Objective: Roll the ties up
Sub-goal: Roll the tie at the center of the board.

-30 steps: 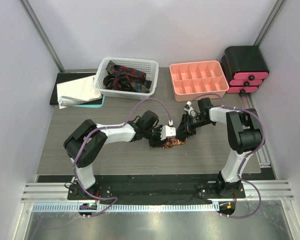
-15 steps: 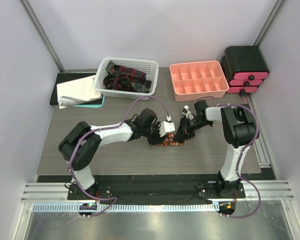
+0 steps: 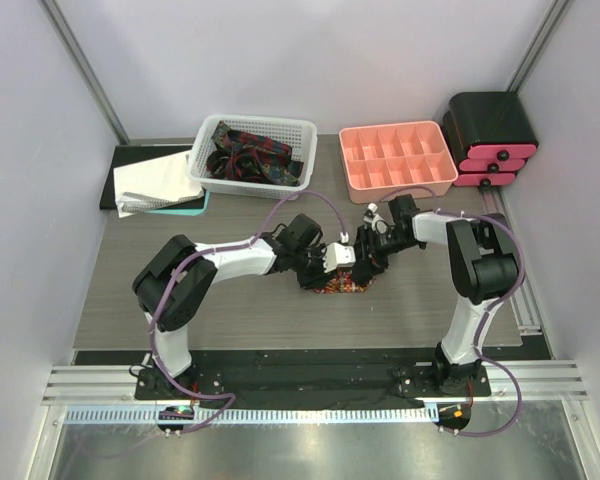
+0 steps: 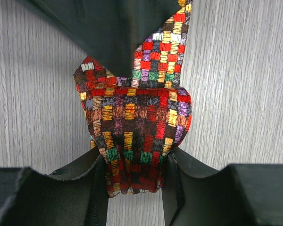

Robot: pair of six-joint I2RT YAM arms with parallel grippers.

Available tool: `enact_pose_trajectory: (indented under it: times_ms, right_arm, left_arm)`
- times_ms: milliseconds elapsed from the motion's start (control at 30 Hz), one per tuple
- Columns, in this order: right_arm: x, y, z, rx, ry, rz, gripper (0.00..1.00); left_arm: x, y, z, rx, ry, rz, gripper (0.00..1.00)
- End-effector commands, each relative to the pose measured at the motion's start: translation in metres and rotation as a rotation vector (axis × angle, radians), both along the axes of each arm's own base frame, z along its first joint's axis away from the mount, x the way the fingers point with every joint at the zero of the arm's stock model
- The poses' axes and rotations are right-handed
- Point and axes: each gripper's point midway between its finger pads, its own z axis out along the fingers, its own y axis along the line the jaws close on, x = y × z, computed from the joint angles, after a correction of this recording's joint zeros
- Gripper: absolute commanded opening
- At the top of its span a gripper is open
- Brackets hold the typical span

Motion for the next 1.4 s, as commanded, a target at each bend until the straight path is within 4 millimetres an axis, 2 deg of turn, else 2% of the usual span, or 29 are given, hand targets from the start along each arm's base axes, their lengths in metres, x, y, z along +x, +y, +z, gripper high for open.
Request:
enact_pose_trajectory:
  times_ms: [0, 167, 367, 467, 500, 567, 633, 800, 900, 1033, 1167, 1333, 1367]
  right_arm:
    - [0.014, 0.011, 0.037, 0.066, -0.126, -0.003, 0.51]
    - [0.001, 0.024, 0.033, 0.079, -0.114, 0.036, 0.52]
    - [-0.005, 0.028, 0.013, 0.059, -0.064, 0.055, 0.47]
    - [-0.005, 0.025, 0.006, 0.037, -0.076, 0.065, 0.32]
    - [-0.004, 0.024, 0.004, 0.025, -0.08, 0.064, 0.17]
    - [-0.004, 0.019, -0.003, 0.002, -0.075, 0.064, 0.03]
    - [-0.005, 0.013, -0.012, -0.023, -0.057, 0.063, 0.01]
    - [-0.006, 0.001, -0.026, -0.06, -0.024, 0.05, 0.01]
    - [-0.005, -0.006, -0.034, -0.089, -0.012, 0.043, 0.01]
    - [-0.002, -0.014, -0.043, -0.124, 0.001, 0.035, 0.01]
    - [0.002, -0.018, -0.048, -0.152, -0.007, 0.036, 0.01]
    - [0.002, -0.021, -0.053, -0.177, -0.008, 0.043, 0.01]
    - [0.002, -0.021, -0.054, -0.179, -0.006, 0.045, 0.01]
  left_arm:
    - [-0.013, 0.029, -0.035, 0.151, 0.072, 0.009, 0.24]
    - [-0.012, 0.029, -0.035, 0.153, 0.071, 0.006, 0.28]
    - [-0.012, 0.029, -0.034, 0.155, 0.066, 0.004, 0.31]
    - [-0.012, 0.029, -0.032, 0.151, 0.069, 0.005, 0.31]
    - [-0.012, 0.029, -0.031, 0.147, 0.068, 0.002, 0.34]
    - [-0.013, 0.027, -0.024, 0.124, 0.066, -0.005, 0.38]
    - [-0.012, 0.025, -0.016, 0.094, 0.07, -0.003, 0.46]
    - [-0.006, 0.012, 0.022, -0.047, 0.073, -0.026, 0.66]
    - [-0.003, 0.001, 0.046, -0.133, 0.056, -0.047, 0.73]
    - [-0.001, -0.016, 0.067, -0.228, 0.041, -0.079, 0.77]
    - [0.002, -0.026, 0.07, -0.278, 0.031, -0.105, 0.8]
    - [0.002, -0.036, 0.061, -0.294, 0.028, -0.142, 0.82]
    - [0.001, -0.038, 0.053, -0.28, 0.033, -0.143, 0.82]
